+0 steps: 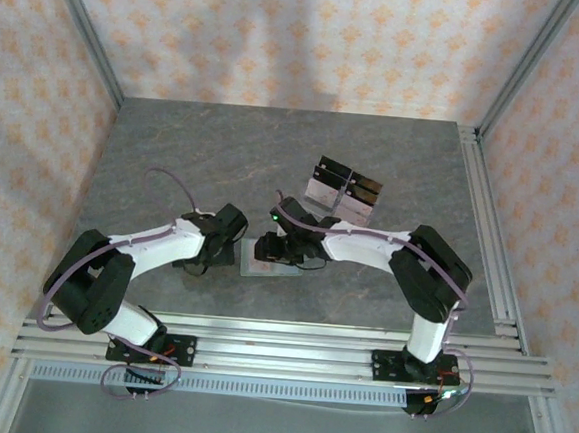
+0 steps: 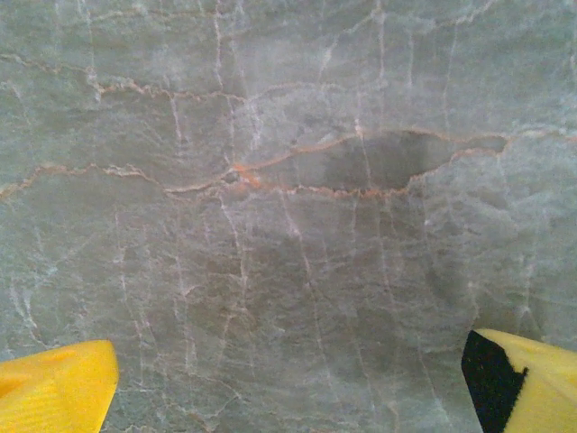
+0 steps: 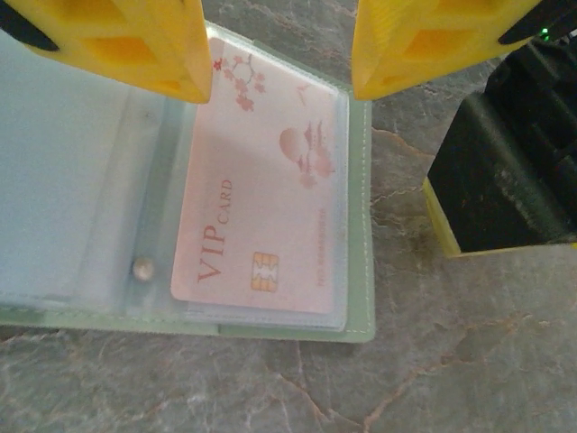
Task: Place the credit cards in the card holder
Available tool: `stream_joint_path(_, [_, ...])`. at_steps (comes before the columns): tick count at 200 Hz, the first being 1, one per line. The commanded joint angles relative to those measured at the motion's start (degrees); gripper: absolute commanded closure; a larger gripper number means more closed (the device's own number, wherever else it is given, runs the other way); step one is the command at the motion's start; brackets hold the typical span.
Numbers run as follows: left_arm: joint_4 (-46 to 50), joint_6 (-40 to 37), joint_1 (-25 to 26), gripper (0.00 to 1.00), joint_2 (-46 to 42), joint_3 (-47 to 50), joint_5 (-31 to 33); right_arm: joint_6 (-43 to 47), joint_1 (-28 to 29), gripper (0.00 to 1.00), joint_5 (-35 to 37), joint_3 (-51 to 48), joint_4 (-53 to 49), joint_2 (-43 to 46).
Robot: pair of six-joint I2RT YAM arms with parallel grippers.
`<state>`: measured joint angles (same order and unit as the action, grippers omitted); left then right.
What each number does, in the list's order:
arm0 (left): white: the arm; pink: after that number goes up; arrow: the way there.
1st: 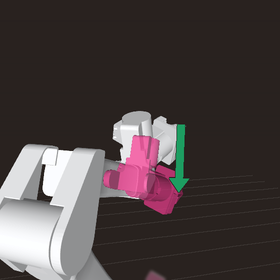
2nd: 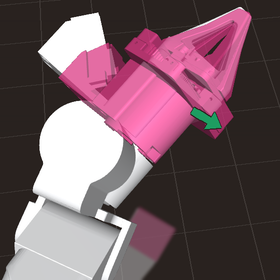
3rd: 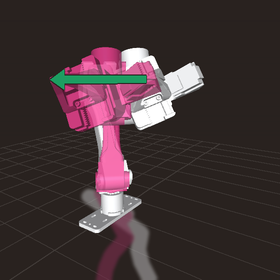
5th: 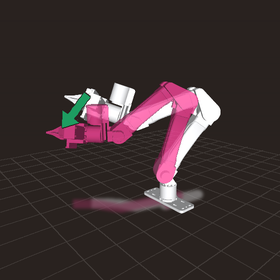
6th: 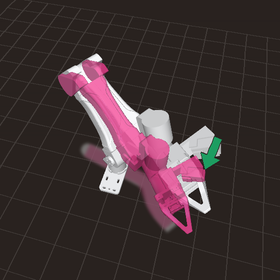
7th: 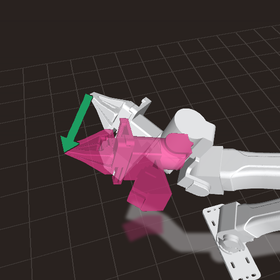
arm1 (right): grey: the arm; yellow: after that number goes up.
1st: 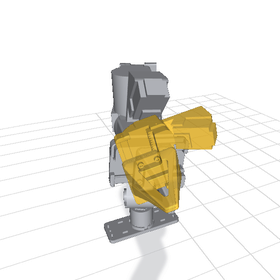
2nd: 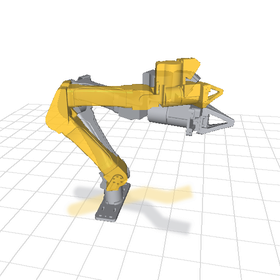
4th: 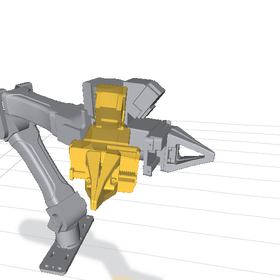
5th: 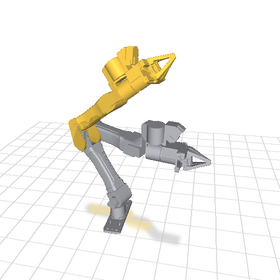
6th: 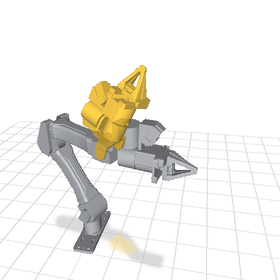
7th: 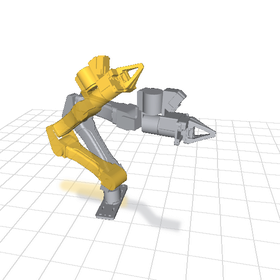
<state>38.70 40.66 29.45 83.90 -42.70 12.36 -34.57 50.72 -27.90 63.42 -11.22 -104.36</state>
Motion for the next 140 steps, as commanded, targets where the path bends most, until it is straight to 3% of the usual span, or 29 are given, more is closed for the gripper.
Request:
stream_joint_path(1, [-0.96,1.34,0.78,0.00,-0.68,1.03,0.23,-1.66,0.13,0.55,0.30,0.74,1.91,-1.17])
stream_joint_path(140, [-2.92,1.79,1.75,0.00,1.53,1.13,-0.12,-1.82,0.39,0.55,-0.66,2.41,1.69,-4.66])
